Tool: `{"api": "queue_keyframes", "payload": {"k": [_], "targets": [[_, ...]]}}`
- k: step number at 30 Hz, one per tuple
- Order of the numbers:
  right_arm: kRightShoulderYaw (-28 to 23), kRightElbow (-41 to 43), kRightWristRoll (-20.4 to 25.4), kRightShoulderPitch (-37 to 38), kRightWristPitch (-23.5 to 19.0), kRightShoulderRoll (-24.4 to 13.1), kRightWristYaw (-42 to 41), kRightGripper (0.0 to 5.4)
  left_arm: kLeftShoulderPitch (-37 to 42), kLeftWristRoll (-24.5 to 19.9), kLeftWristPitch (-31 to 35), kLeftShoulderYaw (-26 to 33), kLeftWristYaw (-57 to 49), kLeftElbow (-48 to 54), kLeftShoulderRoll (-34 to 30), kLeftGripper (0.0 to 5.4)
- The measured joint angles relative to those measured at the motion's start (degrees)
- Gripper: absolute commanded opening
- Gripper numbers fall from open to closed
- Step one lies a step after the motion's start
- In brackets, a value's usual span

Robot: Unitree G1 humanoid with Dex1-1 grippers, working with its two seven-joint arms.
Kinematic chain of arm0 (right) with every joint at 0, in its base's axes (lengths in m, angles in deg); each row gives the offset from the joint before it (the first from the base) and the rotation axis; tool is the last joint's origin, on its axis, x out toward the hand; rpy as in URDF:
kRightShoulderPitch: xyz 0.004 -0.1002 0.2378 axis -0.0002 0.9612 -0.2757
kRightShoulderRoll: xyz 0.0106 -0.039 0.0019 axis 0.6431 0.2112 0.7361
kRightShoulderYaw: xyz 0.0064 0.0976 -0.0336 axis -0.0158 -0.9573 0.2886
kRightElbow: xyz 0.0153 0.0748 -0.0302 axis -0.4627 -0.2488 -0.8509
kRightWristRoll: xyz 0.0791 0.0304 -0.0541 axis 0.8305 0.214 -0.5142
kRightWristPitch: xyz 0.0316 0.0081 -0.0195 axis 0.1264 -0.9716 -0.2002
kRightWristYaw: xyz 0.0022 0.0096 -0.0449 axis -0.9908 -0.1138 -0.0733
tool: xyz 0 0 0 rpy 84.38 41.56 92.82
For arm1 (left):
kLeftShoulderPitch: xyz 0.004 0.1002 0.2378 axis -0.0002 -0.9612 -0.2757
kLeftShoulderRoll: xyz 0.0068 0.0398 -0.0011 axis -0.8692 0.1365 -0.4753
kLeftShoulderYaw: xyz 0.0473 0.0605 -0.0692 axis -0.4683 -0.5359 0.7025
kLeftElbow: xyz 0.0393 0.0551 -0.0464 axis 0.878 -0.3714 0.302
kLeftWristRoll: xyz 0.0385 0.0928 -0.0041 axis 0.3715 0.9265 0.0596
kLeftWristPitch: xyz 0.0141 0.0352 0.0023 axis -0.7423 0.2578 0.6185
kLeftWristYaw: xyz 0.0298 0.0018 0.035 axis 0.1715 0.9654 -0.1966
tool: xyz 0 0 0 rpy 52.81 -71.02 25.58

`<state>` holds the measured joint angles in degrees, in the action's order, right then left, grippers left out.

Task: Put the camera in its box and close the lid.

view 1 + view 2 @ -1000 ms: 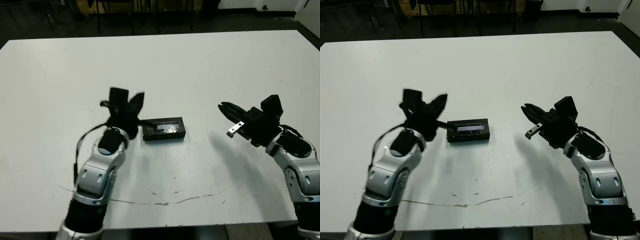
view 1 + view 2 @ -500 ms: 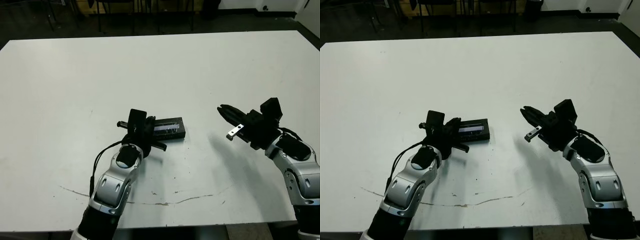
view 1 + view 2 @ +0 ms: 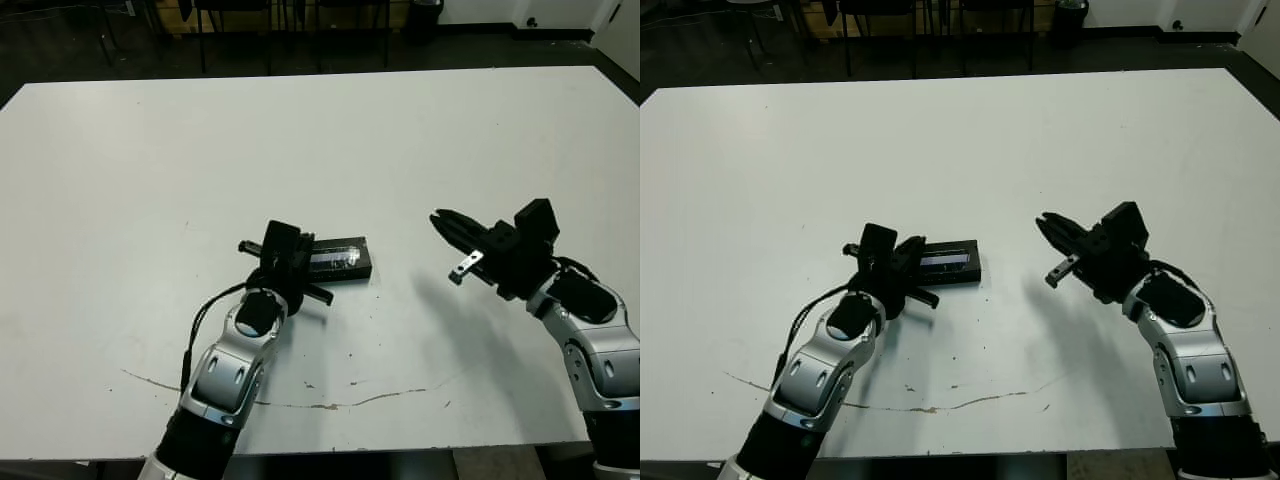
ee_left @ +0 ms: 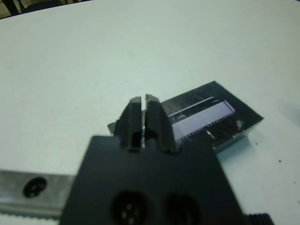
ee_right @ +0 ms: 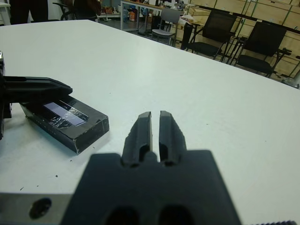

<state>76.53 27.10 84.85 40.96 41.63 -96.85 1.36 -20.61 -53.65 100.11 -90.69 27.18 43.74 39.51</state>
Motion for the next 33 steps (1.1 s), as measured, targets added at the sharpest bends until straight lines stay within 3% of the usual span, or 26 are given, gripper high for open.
{"api": "queue_keyframes", "payload": {"k": [10, 13, 16, 19, 22, 30, 33], "targets": [[-0.02, 0.55, 0.25, 0.28, -0.11, 0.16, 0.39, 0.0, -0.19, 1.33, 2.34, -2.76, 1.52, 3.2, -0.35, 0.02], [-0.25, 1.9, 0.85, 0.78, -1.19, 0.23, 0.97, 0.0, -2.94, 0.24, -0.33, -2.05, 3.33, 5.87, -1.65, 0.02], [-1.07, 4.65, 2.14, 1.75, -3.39, 0.77, 2.52, 0.0, -7.46, -0.25, -7.73, -1.17, 4.46, 9.53, -3.94, 0.02], [-1.97, 7.42, 2.88, 2.59, -6.07, 1.59, 5.12, 0.0, -9.8, -0.68, -15.9, 1.95, 4.71, 12.4, -5.55, 0.02], [-2.52, 8.66, 2.96, 2.84, -6.13, 2.86, 7.23, 0.0, -9.83, -2.85, -21.52, 7.13, 4.79, 14.58, -6.54, 0.02], [-3.27, 8.51, 2.72, 2.4, -5.94, 4.63, 11.29, 0.0, -6.99, -7.02, -25.41, 21.6, 2.36, 12.68, -9.25, 0.02], [-3.28, 5.1, 1.45, 0.73, -3.45, 6.18, 12.92, 0.0, -5.41, -9.29, -25.47, 25.42, 0.15, 9.21, -8.88, 0.02]]}}
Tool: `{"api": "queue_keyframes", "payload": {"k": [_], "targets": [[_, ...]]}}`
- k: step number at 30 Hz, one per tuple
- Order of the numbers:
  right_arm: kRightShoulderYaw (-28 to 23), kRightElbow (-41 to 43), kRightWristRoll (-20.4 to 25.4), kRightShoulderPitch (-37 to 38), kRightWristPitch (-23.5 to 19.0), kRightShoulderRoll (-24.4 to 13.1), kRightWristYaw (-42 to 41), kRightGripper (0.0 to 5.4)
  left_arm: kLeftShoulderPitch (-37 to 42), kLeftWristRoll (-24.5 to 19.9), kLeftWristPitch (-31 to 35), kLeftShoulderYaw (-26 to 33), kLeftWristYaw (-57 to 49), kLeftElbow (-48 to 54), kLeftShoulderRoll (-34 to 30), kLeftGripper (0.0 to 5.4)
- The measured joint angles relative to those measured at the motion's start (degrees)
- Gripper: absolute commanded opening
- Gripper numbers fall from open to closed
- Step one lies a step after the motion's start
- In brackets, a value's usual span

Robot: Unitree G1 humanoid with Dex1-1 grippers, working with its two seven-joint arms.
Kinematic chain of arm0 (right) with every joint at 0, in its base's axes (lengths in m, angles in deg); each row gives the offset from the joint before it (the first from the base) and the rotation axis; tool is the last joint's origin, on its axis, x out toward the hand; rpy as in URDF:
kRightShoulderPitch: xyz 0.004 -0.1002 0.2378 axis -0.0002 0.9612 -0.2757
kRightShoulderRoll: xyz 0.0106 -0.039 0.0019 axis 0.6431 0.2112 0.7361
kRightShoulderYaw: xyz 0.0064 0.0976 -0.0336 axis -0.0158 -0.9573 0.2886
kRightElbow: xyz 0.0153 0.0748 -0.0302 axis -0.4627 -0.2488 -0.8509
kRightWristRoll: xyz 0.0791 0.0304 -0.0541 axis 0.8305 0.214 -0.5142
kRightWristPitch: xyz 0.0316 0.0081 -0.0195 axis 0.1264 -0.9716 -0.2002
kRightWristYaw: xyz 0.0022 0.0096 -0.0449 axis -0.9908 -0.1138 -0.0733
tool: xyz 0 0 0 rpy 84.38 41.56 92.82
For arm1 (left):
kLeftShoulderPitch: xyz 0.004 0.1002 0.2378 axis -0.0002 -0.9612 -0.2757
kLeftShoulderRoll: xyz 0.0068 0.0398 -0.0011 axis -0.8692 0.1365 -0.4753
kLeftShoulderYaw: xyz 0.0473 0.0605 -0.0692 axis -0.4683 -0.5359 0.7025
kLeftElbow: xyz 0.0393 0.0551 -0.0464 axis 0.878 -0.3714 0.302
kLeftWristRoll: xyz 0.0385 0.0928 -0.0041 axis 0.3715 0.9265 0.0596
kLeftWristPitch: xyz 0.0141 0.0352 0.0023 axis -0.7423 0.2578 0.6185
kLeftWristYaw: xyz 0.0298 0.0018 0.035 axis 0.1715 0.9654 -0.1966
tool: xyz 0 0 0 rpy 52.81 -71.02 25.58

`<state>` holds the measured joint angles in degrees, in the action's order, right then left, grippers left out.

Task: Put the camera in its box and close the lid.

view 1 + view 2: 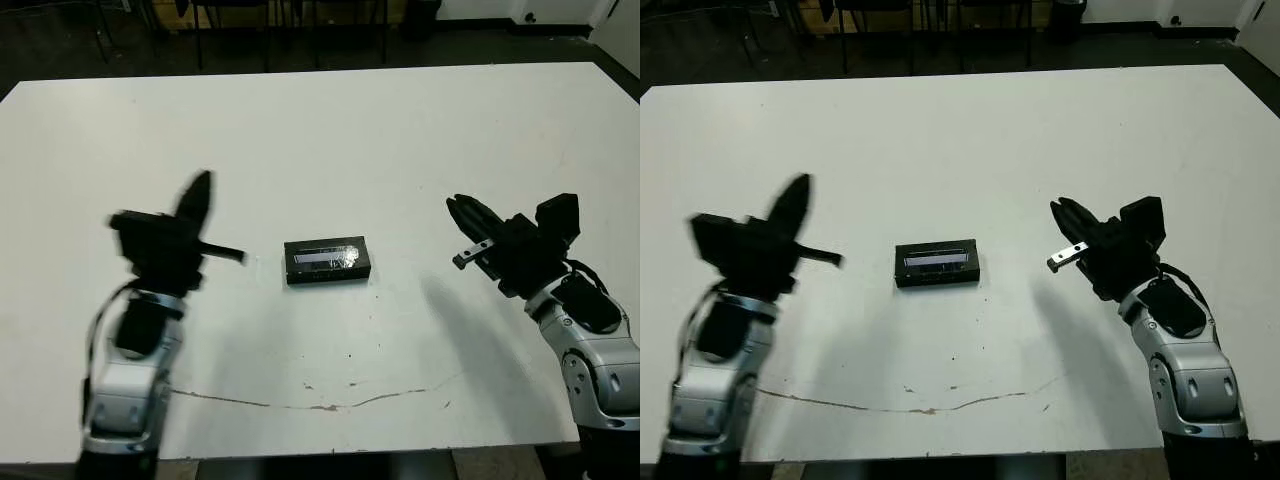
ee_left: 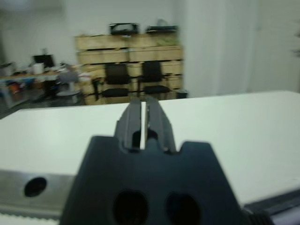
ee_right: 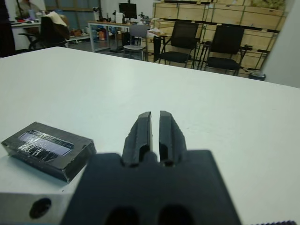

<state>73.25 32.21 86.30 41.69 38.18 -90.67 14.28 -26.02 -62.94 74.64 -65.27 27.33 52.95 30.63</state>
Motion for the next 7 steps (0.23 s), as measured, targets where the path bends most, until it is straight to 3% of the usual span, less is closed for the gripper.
{"api": "queue_keyframes", "payload": {"k": [4, 7], "targets": [[1.07, -4.59, -3.7, -2.1, 5.36, 3.69, 3.87, 0.0, 2.24, -2.19, 0.85, 2.12, -2.17, -3.17, 1.33, 0.02], [1.69, -6.24, -5.79, -3.27, 6.74, 5.96, 6.75, 0.0, 3.5, -2.21, 0.84, 2.19, -2.96, -4.93, 1.68, 0.02]]}}
